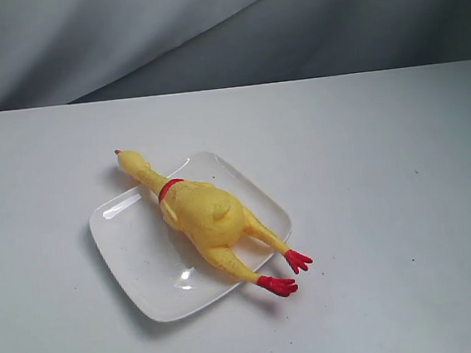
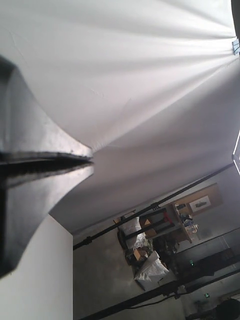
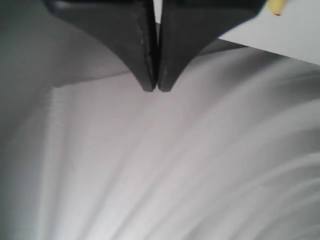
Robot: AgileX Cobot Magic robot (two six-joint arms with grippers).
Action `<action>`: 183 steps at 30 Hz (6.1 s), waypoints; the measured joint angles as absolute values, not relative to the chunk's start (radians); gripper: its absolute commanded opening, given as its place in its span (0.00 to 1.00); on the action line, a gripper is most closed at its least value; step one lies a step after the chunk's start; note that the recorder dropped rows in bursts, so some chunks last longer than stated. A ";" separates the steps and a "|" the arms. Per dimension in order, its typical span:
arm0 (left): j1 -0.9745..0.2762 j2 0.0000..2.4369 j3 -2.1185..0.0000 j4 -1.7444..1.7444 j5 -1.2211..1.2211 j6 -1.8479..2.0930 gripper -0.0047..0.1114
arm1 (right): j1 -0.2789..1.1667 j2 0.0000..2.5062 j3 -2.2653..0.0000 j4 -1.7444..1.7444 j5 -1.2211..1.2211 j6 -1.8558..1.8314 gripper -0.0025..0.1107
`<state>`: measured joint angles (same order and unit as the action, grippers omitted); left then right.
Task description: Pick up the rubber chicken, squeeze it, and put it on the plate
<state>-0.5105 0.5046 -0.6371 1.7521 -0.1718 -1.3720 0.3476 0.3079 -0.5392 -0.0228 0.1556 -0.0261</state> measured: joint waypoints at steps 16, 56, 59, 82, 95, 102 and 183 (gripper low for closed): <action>-0.510 0.505 -0.637 1.752 -0.172 -1.372 0.04 | -0.040 0.017 -0.071 -0.029 0.153 0.029 0.02; -0.510 0.505 -0.637 1.752 -0.172 -1.372 0.04 | -0.042 0.003 -0.004 -0.039 0.346 0.029 0.02; -0.462 0.485 -0.635 1.752 -0.181 -1.372 0.04 | -0.042 0.003 -0.004 -0.039 0.346 0.029 0.02; 0.069 0.007 -0.635 1.752 -0.183 -1.335 0.04 | -0.042 0.003 -0.004 -0.039 0.347 0.029 0.02; 0.069 0.001 -0.641 1.752 -0.183 -1.331 0.04 | -0.042 0.003 -0.004 -0.039 0.347 0.029 0.02; 0.069 0.001 -0.637 1.658 -0.176 -1.275 0.04 | -0.042 0.003 -0.004 -0.039 0.347 0.029 0.02; 0.069 0.003 -0.005 -0.014 0.282 -0.043 0.04 | -0.042 0.003 -0.004 -0.039 0.347 0.029 0.02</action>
